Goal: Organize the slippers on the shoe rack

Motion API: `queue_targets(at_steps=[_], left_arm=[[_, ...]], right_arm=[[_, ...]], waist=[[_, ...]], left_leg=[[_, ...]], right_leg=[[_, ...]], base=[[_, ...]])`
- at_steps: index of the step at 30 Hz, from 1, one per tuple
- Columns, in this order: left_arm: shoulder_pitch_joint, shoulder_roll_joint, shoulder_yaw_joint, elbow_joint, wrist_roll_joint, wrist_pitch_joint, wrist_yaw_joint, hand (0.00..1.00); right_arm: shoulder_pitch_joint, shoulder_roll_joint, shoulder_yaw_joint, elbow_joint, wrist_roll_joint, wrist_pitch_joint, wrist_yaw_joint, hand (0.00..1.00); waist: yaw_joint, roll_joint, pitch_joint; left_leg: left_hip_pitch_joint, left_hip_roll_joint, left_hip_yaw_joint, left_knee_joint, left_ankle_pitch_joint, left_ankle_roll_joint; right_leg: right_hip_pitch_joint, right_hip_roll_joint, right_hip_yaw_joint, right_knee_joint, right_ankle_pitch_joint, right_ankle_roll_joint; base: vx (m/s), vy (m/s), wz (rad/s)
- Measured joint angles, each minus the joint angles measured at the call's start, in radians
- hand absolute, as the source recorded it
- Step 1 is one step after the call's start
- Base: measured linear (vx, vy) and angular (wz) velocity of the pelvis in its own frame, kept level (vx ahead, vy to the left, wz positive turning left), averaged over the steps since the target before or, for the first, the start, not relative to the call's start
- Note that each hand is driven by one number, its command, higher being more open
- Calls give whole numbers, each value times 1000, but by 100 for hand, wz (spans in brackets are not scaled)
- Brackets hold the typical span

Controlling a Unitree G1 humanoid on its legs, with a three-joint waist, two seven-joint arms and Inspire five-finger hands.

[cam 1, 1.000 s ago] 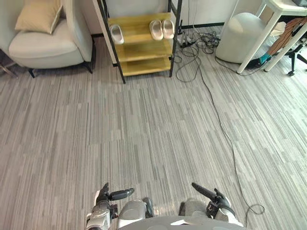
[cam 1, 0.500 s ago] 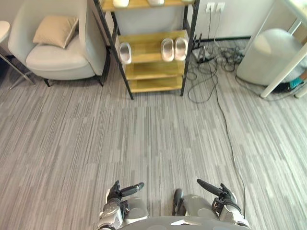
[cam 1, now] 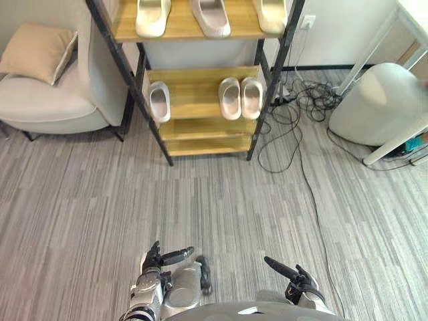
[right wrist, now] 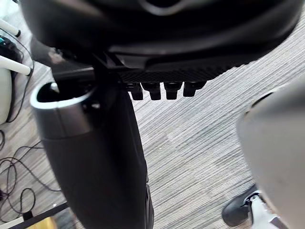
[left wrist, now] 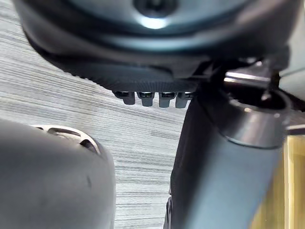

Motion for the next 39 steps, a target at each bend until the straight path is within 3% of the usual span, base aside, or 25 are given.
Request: queue_targets(at_steps=[1, 2, 4, 6, 7, 8, 9, 10, 12, 14, 17, 19, 23, 24, 25, 26, 27, 30, 32, 35, 37, 39], left_arm=[[2, 0, -6, 6, 0, 5, 3, 100], [5, 1, -15, 14, -1, 9, 6, 100], [15, -4, -20, 17, -1, 10, 8, 100], [20, -10, -24, 20, 0, 10, 8, 100], [20, -11, -26, 25, 0, 10, 8, 100], [21, -7, -25, 29, 0, 10, 6, 100], [23, -4, -24, 34, 0, 10, 6, 100], [15, -29, -13, 45, 1, 9, 7, 100], [18, -46, -10, 43, 11, 8, 1, 100], [18, -51, 22, 35, 32, 9, -3, 100], [35, -76, 84, -23, 29, 7, -3, 100], [36, -73, 67, -30, 30, 0, 0, 100], [20, -65, 57, -33, 30, -3, -3, 100], [12, -52, 48, -34, 30, -3, -2, 100], [12, -49, 40, -33, 30, -4, -2, 100], [15, -46, 20, -24, 28, -5, 0, 100], [5, -22, 3, -16, 24, -4, -1, 100], [-12, 5, -14, -2, 9, -3, -2, 100], [-11, 12, -25, 2, 10, -2, -2, 100], [-11, 8, -36, 21, 11, -1, -3, 100], [-5, 17, -72, 35, 12, 0, -2, 100], [6, 29, -86, 37, 12, -1, 0, 100]], right_arm=[[1, -4, 0, 0, 0, 0, 0, 100], [0, -15, 9, -1, 0, 1, 3, 100], [-1, -25, 13, -22, 0, -2, 5, 100], [-3, -27, 21, -49, 0, -10, 8, 100], [-5, -25, 26, -57, 0, -16, 10, 100], [-4, -22, 30, -56, 1, -18, 11, 100], [3, -19, 29, -50, 0, -18, 10, 100], [-5, -28, 21, -37, -1, -17, 12, 100], [-2, -25, 4, -38, -1, -17, 13, 100], [9, -19, -24, -41, 1, -15, 14, 100], [56, -16, -20, -78, 2, -18, 10, 100], [61, -15, -20, -75, 2, -17, 10, 100], [44, -16, -21, -44, 2, -13, 8, 100], [37, -9, -23, -28, 2, -7, 4, 100], [37, -7, -23, -27, 2, -7, 3, 100], [38, -13, -21, -25, 1, -6, 1, 100], [27, 0, -7, -11, 1, -5, 0, 100], [21, 17, 0, -7, 0, -5, 7, 100], [19, 15, 0, -9, 0, -7, 14, 100], [16, 0, 6, -7, -8, -5, 18, 100], [21, -1, 7, -9, -20, -4, 18, 100], [19, 1, 12, -9, -19, -3, 20, 100]], waist=[[-2, 4, 1], [-3, 14, 6], [-13, 35, 12], [-24, 51, 17], [-31, 49, 16], [-35, 33, 11], [-39, 30, 9], [-29, 63, 4], [-26, 73, -7], [-38, 78, -8], [-28, 93, -3], [-23, 90, -3], [-16, 79, 4], [-15, 55, 17], [-15, 52, 19], [-10, 61, 16], [-12, 28, 15], [3, -8, 7], [2, -5, 6], [1, 6, 4], [-13, -4, -1], [-27, -10, -6]], left_leg=[[44, -4, -5, -21, -13, -2], [120, -4, -8, -71, -18, -6], [203, 9, -16, -134, -15, -10], [246, 32, -33, -165, -15, -12], [266, 42, -45, -183, -16, -32], [285, 43, -53, -196, -22, -67], [299, 38, -71, -202, -33, -91], [324, 77, -86, -209, -44, -114], [325, 94, -92, -189, -32, -136], [229, 152, -102, 70, -26, -141], [49, 307, -41, 546, -15, -137], [4, 318, -7, 539, -18, -135], [-50, 257, -12, 230, -24, -150], [-46, 175, -88, 22, 12, -174], [-42, 151, -110, -34, 44, -171], [-25, 122, -156, -116, 204, -157], [-12, 92, -143, -106, 191, -138], [-16, 69, -106, -49, 122, -110], [2, 61, -87, -41, 93, -97], [62, 50, -46, -91, 72, -80], [126, 14, -18, -144, 72, -64], [170, 5, -21, -170, 65, -53]], right_leg=[[-33, -16, -30, 53, -15, -28], [-84, -22, -67, 51, -47, -85], [-164, -4, -100, -67, -76, -133], [-235, 29, -91, -256, -59, -140], [-261, 51, -58, -398, 0, -132], [-260, 65, -23, -518, 133, -134], [-242, 70, -10, -541, 253, -150], [-235, 99, -17, -503, 227, -201], [-232, 101, -33, -475, 160, -213], [-159, 107, -84, -499, 114, -225], [24, 162, -133, -604, 82, -236], [82, 163, -143, -647, 81, -227], [145, 142, -145, -720, 95, -205], [171, 104, -137, -734, 96, -190], [179, 97, -134, -739, 96, -179], [196, 92, -117, -752, 91, -146], [207, 60, -103, -764, 90, -119], [213, 20, -78, -770, 105, -97], [206, 1, -58, -736, 106, -93], [103, -40, -10, -513, 105, -89], [-9, -110, 6, -258, 113, -88], [-38, -104, -1, -216, 52, -98]], base=[[564, 39, 5], [531, -18, 8], [454, -82, 13], [401, -146, 32], [497, -216, 52], [341, -157, 58], [361, -185, 45], [356, -215, 30], [512, -342, 28], [440, -336, 61], [299, -183, 42], [194, -24, 17], [299, 126, 4], [289, 243, -8], [292, 282, -22], [298, 262, -17], [296, 248, -15], [221, 208, -18], [128, 199, -31], [69, 174, -41], [87, 157, -29], [103, 49, 5]])
